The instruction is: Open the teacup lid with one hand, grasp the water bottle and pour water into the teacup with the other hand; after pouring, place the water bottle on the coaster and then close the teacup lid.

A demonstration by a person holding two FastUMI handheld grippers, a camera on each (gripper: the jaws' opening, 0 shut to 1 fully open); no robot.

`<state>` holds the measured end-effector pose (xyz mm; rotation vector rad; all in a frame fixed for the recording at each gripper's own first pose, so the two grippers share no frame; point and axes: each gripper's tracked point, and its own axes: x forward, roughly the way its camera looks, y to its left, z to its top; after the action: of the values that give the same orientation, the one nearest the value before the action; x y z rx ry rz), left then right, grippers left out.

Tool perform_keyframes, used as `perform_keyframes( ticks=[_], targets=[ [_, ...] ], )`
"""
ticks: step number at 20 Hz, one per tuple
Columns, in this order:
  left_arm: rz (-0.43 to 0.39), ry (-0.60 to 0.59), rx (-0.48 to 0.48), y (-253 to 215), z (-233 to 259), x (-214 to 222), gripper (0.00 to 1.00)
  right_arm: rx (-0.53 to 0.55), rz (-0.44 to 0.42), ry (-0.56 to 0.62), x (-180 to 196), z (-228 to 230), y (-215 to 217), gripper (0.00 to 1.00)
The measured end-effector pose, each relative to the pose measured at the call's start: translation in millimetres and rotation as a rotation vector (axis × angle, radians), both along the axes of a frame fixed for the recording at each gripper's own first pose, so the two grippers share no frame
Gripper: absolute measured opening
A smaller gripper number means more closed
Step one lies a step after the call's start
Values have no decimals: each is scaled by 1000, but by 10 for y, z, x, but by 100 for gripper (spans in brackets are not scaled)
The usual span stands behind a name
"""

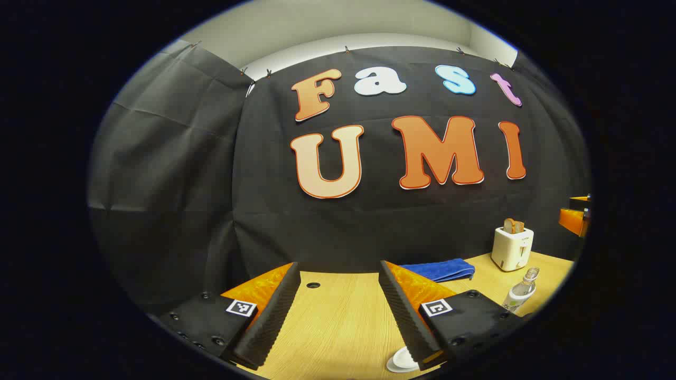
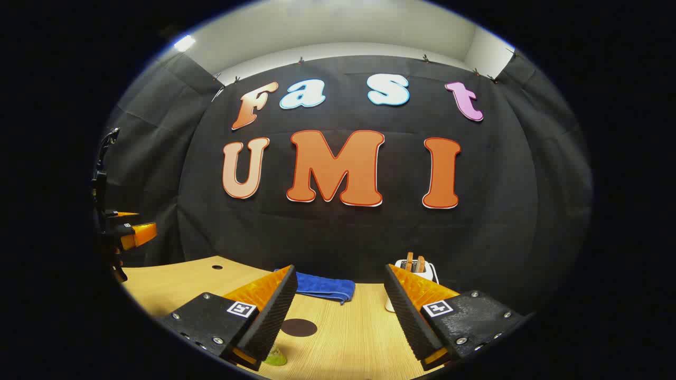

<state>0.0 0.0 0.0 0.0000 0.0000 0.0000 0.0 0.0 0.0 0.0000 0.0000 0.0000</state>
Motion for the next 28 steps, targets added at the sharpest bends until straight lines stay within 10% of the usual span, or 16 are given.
perform_keyframes(
  ticks=[28],
  targets=[
    [0, -1, -19, 16, -78, -19, 98, 24, 83, -7, -68, 32, 223, 98]
  ],
)
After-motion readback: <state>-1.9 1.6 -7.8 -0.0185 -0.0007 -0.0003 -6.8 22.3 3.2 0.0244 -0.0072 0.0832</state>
